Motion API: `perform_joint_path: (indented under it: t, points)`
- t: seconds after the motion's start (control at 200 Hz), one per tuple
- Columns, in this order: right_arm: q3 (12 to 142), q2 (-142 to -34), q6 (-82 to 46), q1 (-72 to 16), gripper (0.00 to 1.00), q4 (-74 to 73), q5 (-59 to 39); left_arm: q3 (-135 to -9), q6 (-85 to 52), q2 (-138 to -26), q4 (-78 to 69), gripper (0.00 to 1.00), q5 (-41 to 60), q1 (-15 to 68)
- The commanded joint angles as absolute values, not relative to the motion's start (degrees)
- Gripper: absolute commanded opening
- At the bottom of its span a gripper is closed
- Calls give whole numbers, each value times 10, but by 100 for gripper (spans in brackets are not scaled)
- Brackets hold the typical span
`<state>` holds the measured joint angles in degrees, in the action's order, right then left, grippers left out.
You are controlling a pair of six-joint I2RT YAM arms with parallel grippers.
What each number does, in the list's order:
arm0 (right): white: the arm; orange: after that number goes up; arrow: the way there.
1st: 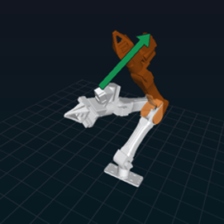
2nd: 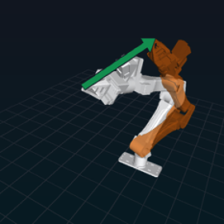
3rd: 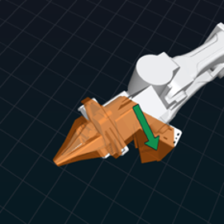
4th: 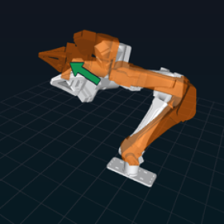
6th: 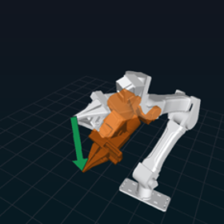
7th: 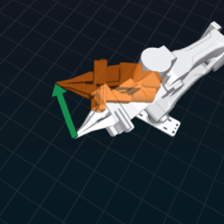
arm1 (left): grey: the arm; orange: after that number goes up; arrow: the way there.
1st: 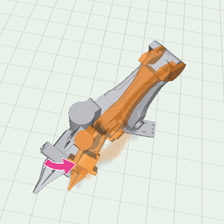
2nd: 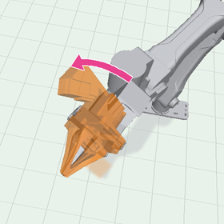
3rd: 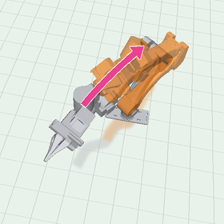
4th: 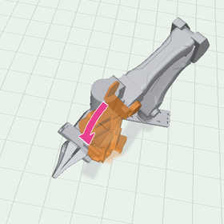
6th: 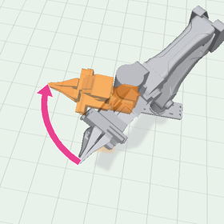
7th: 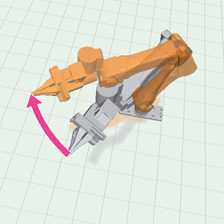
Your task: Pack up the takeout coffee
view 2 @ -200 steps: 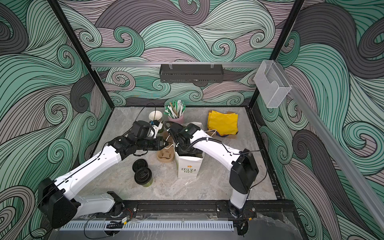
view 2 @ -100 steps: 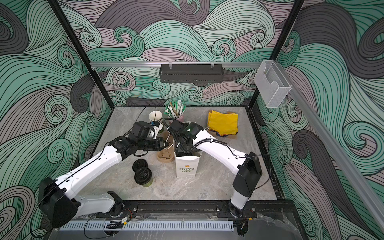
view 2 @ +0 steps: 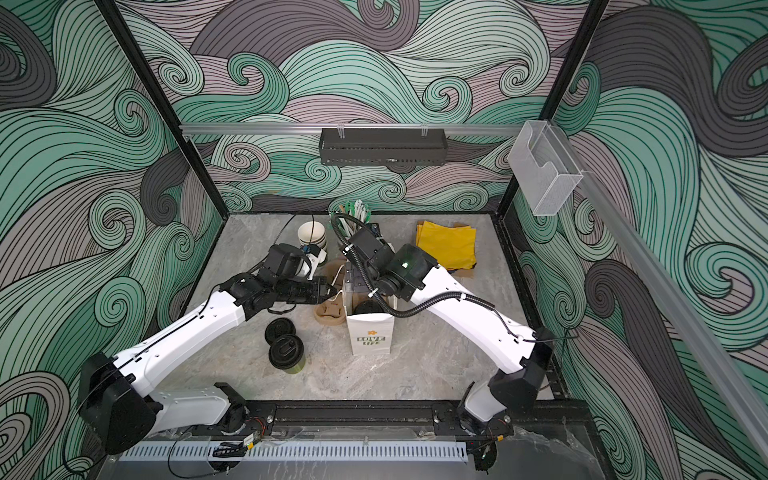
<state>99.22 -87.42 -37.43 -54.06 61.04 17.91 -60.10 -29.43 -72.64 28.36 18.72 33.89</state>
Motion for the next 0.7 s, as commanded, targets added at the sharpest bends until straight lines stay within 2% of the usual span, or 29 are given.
perform_joint_path:
  t: [0.0, 0.085, 0.325, 0.545, 0.695]
  points:
    - [1023, -856, -332, -557, 87, 567, 168, -600, -283, -730, 294, 0, 194, 338]
    - [1053, -846, -319, -576, 87, 579, 154, -602, -283, -731, 293, 3, 194, 338]
    - [1064, -770, -404, -636, 84, 709, 186, -613, -285, -711, 286, 36, 188, 338]
    - [938, -660, -542, -636, 84, 796, 238, -612, -272, -658, 299, 58, 154, 336]
    - [887, -672, -571, -615, 83, 785, 209, -600, -267, -598, 303, 67, 96, 337]
